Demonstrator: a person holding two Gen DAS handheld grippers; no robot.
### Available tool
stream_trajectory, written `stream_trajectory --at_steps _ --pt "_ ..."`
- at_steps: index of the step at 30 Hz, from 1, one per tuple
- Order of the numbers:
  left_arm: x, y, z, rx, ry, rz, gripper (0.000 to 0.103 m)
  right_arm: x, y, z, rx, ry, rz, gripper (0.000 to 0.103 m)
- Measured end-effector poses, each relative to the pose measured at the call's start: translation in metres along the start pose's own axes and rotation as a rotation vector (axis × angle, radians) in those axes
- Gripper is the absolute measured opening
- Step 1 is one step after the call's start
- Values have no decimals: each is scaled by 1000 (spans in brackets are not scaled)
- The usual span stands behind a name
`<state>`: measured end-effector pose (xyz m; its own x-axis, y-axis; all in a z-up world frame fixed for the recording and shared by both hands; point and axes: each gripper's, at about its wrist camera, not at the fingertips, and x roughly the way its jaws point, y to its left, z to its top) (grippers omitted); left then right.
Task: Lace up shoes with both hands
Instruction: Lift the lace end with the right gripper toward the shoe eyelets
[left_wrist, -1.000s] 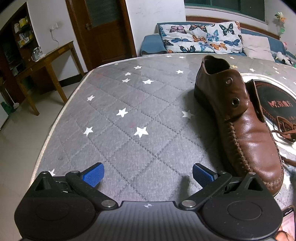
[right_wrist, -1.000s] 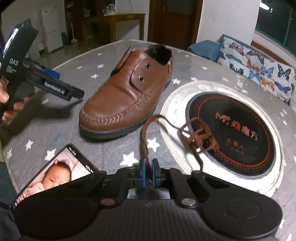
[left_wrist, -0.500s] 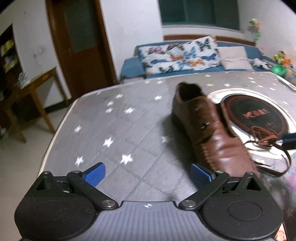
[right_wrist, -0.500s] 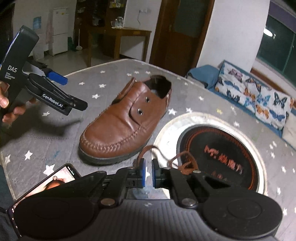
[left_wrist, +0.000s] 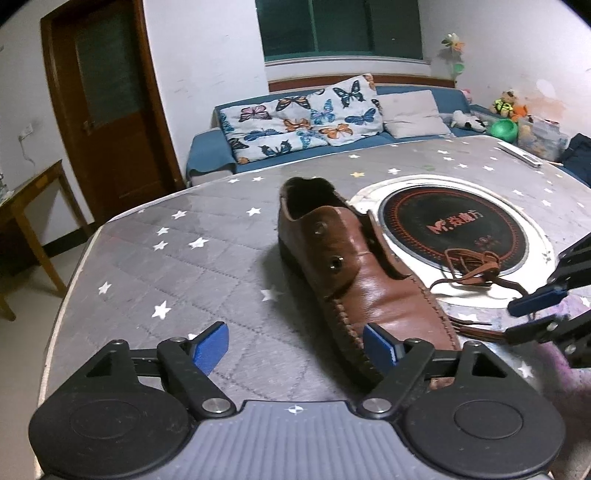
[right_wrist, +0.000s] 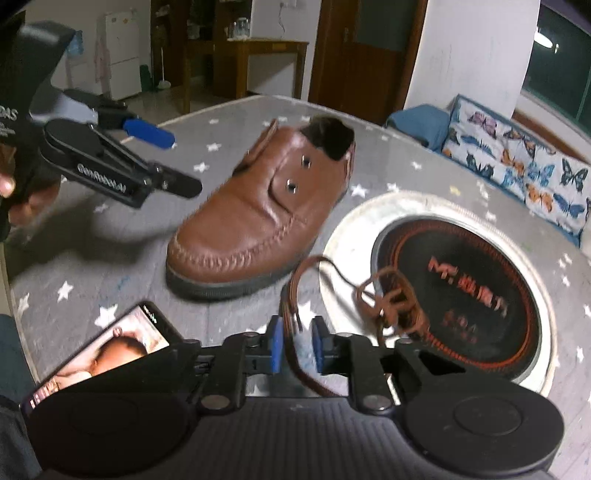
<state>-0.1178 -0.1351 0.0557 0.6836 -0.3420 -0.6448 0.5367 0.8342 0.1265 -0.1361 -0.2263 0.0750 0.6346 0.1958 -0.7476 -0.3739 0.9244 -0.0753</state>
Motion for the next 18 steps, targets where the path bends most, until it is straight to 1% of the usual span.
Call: stream_trajectory --at_steps 8,10,11,12,14,18 --pt "-1 -6 0 27 -10 -37 77 15 -6 -12 36 55 37 19" --pt "0 -7 1 39 -12 -45 75 14 -6 -14 32 57 39 14" --pt "0 -8 1 45 -14 -49 73 14 -5 -14 28 56 38 6" --pt "-1 -9 1 51 -17 -54 72 13 -5 -14 23 56 33 4" --pt "-3 -10 2 62 -22 -63 70 11 -3 -15 7 54 20 3" --pt "-4 -14 4 99 -32 -83 61 3 0 -15 -23 29 -6 2"
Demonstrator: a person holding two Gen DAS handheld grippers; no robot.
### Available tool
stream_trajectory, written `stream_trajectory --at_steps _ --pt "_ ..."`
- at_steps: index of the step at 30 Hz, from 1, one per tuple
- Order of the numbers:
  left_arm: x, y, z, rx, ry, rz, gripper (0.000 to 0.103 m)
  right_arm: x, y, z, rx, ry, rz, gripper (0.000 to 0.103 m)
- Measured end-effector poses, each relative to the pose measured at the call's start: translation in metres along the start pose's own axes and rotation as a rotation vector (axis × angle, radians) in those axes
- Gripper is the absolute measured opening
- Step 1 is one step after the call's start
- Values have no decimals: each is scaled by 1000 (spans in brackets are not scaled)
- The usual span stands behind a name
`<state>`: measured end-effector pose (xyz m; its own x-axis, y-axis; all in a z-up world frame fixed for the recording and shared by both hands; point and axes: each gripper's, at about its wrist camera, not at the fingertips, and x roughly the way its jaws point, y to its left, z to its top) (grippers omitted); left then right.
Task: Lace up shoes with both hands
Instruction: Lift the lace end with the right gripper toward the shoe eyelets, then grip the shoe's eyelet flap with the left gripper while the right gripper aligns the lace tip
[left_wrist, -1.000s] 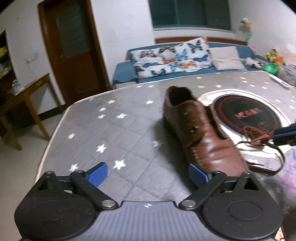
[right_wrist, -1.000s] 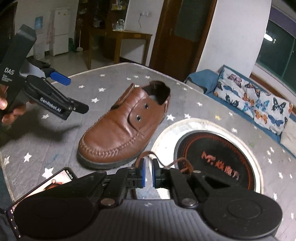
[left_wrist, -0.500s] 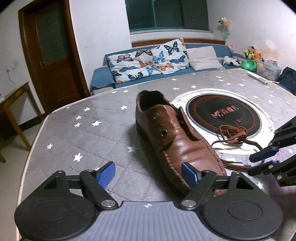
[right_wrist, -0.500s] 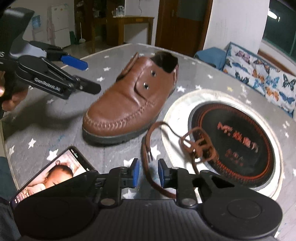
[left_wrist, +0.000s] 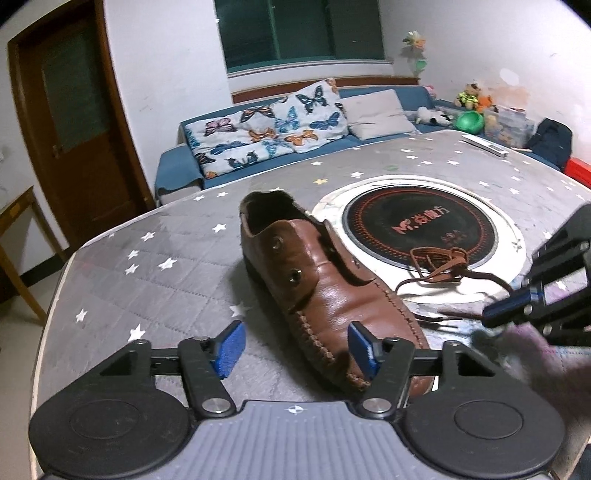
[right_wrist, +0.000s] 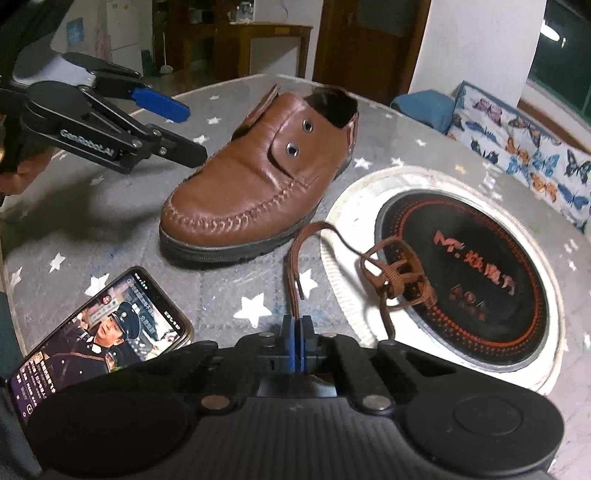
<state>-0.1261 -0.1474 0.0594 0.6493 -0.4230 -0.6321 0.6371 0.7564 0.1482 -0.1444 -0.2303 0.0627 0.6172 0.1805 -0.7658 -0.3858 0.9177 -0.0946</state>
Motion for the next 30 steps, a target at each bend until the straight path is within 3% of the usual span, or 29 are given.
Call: stream_trajectory --at_steps 12,20,30 --pt "0 -9 16 148 -42 -65 58 -34 5 20 -116 -138 -80 2" --pt "6 -6 27 231 -61 -106 56 -27 11 33 -219 -159 -124 2" --pt "14 -15 28 396 -70 -140 44 -10 12 42 -280 -150 -124 2"
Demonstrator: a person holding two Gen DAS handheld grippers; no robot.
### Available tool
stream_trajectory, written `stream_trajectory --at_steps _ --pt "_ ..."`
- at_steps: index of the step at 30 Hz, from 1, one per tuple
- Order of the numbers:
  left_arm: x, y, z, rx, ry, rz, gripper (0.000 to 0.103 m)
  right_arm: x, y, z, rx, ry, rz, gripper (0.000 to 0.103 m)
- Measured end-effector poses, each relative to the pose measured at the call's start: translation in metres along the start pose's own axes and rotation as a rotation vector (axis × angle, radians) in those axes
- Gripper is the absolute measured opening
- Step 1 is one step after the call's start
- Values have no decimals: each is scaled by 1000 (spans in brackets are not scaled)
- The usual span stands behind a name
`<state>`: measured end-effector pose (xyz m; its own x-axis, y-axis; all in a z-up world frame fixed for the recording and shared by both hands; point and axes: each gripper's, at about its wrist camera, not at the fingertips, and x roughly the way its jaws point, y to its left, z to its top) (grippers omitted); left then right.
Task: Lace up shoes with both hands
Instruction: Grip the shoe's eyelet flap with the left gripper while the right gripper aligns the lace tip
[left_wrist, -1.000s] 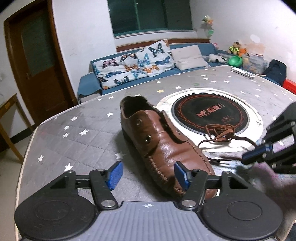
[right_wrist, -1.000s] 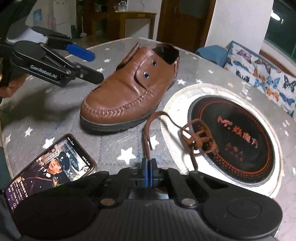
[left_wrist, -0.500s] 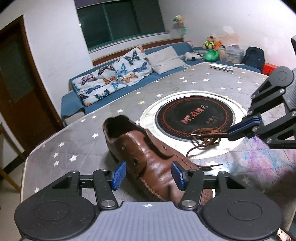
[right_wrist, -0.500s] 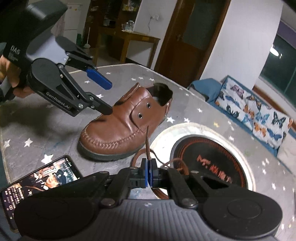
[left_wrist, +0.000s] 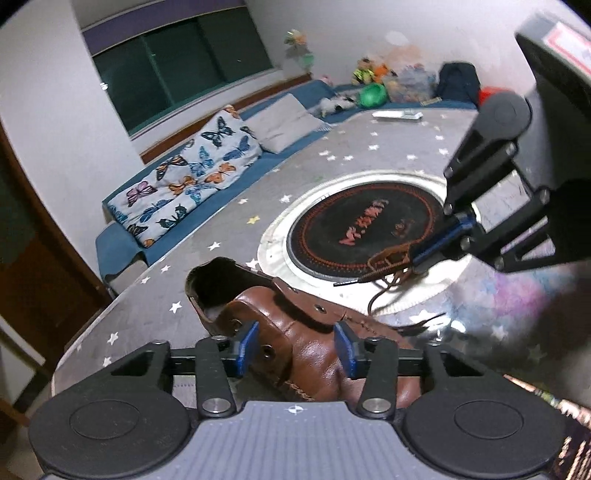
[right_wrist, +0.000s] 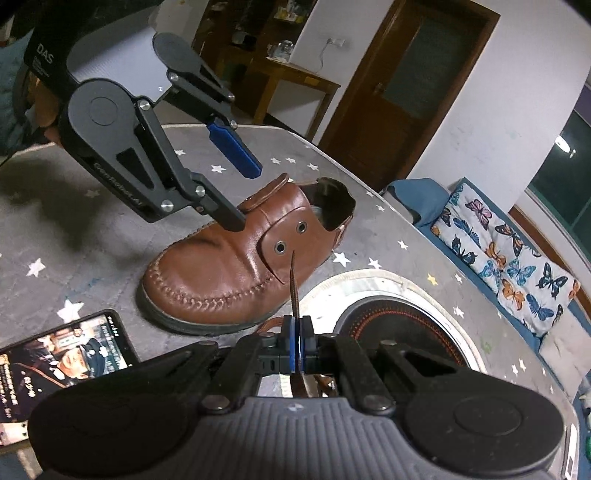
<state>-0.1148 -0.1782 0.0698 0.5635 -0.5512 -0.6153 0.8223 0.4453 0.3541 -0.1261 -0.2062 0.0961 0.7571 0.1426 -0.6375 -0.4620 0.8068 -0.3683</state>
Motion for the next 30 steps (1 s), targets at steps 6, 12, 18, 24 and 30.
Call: stream_trajectory --at_steps 6,12,18,24,30 --pt "8 -1 2 90 -11 -2 38 7 0 0 -23 6 13 2" --pt "8 -5 1 178 -34 11 37 12 0 1 -43 7 24 2" --pt "16 -13 -2 241 -40 -19 33 17 -2 1 -48 8 34 2" --pt "20 -10 -3 279 -18 -69 33 18 -3 1 -61 9 42 2" --pt "26 -6 0 315 5 -104 32 20 -4 2 -70 7 48 2"
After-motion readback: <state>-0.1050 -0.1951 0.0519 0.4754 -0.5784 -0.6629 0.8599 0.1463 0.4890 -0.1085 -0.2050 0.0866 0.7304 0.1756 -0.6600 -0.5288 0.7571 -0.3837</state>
